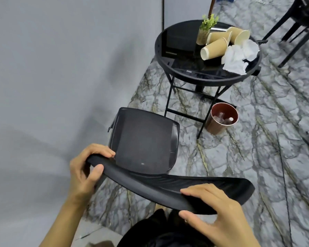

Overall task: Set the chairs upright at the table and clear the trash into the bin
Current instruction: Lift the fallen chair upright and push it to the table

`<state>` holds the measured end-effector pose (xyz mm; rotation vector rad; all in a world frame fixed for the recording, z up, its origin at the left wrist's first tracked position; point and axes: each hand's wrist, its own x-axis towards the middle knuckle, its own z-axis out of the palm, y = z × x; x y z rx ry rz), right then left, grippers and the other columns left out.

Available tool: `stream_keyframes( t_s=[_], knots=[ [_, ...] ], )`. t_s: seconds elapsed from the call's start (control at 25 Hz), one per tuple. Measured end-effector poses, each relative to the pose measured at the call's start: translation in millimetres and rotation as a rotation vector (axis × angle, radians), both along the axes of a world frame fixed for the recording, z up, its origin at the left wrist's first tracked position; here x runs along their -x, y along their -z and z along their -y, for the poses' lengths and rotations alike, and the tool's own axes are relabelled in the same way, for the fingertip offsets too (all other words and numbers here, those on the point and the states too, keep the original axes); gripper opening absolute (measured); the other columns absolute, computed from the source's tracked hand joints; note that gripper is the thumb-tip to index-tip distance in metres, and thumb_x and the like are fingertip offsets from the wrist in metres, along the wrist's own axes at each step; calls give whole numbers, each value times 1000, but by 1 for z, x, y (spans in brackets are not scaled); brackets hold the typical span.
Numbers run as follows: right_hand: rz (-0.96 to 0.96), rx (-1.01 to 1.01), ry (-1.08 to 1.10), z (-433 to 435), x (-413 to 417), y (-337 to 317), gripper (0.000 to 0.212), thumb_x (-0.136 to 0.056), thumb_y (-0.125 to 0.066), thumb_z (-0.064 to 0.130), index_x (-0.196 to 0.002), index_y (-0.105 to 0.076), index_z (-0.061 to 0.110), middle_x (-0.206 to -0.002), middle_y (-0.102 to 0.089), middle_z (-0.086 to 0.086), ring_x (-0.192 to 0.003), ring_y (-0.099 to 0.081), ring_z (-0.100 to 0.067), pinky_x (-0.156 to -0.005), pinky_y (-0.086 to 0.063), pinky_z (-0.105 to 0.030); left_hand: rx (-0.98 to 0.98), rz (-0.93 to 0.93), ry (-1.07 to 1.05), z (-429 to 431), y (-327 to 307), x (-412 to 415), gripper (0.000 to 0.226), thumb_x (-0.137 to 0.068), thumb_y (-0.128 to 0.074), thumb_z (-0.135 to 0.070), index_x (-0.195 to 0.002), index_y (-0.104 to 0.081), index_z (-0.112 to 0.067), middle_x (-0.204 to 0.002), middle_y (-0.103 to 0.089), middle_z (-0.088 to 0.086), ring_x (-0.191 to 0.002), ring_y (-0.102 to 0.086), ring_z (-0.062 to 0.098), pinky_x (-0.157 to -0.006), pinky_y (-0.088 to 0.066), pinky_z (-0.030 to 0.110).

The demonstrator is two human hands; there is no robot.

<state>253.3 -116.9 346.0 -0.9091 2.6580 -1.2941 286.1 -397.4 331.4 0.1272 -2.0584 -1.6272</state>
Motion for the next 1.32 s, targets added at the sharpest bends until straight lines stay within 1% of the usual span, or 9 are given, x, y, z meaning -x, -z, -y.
stream_keyframes(
  t_s=[0.4, 0.48, 0.56, 0.64, 0.76, 0.88, 1.0, 1.2, 1.32],
  knots=[
    [162, -77, -68, -44, 37, 18, 42, -65, -58, 73, -93, -62, 42, -106, -61, 28, -100, -54, 10, -87, -32, -5, -63, -35, -155, 36, 8, -5, 27, -62, -43, -22, -74, -53, -1, -73, -68, -14, -74, -61, 8, -75, -48, 17],
    [152, -107, -87, -54, 45, 28, 43, -65, -58, 73, -96, -61, 43, -107, -62, 26, -103, -54, 8, -92, -31, -13, -79, -47, -167, 40, 10, -5, 24, -62, -43, -22, -71, -56, -5, -72, -67, -14, -73, -61, 9, -75, -48, 18],
    [172, -90, -66, -62, 52, 38, 47, -64, -57, 75, -97, -62, 42, -109, -62, 24, -105, -54, 6, -93, -30, -18, -118, -65, -181, 44, 12, -5, 22, -61, -43, -23, -71, -62, -24, -71, -67, -14, -72, -61, 8, -73, -49, 19],
    [218, -36, -34, -66, 59, 46, 48, -61, -60, 74, -95, -64, 40, -106, -63, 21, -104, -55, 1, -92, -32, -23, -162, -76, -200, 46, 14, -5, 26, -59, -43, -23, -73, -63, -32, -71, -68, -14, -71, -62, 7, -69, -49, 19],
    [362, 116, -15, -65, 63, 60, 52, -55, -66, 73, -89, -67, 33, -98, -66, 12, -98, -59, -10, -86, -40, -29, -179, -84, -211, 47, 16, -6, 26, -59, -43, -23, -74, -63, -31, -71, -68, -14, -71, -62, 6, -67, -50, 17],
    [496, 279, 14, -60, 62, 77, 63, -46, -70, 75, -85, -65, 26, -94, -65, 6, -97, -58, -20, -83, -43, -23, -172, -92, -205, 48, 15, -6, 24, -59, -43, -22, -73, -62, -27, -70, -67, -14, -71, -62, 7, -67, -50, 17],
    [616, 481, 80, -54, 57, 90, 67, -38, -77, 71, -83, -61, 24, -93, -69, 3, -99, -62, -18, -85, -48, -17, -145, -95, -202, 49, 15, -5, 23, -59, -42, -21, -71, -60, -26, -69, -67, -12, -70, -60, 10, -67, -48, 17],
    [651, 578, 134, -45, 52, 105, 77, -36, -75, 74, -92, -63, 23, -119, -66, 1, -117, -57, -17, -97, -47, -31, -148, -120, -224, 49, 16, -4, 24, -57, -39, -19, -71, -59, -22, -68, -66, -12, -70, -60, 10, -65, -48, 19],
    [667, 622, 142, -37, 60, 103, 71, -33, -79, 71, -83, -64, 23, -92, -70, 5, -96, -63, -18, -83, -52, -25, -167, -125, -261, 54, 18, -4, 27, -55, -37, -18, -72, -55, -7, -66, -68, -12, -69, -61, 9, -64, -48, 18]
  ],
)
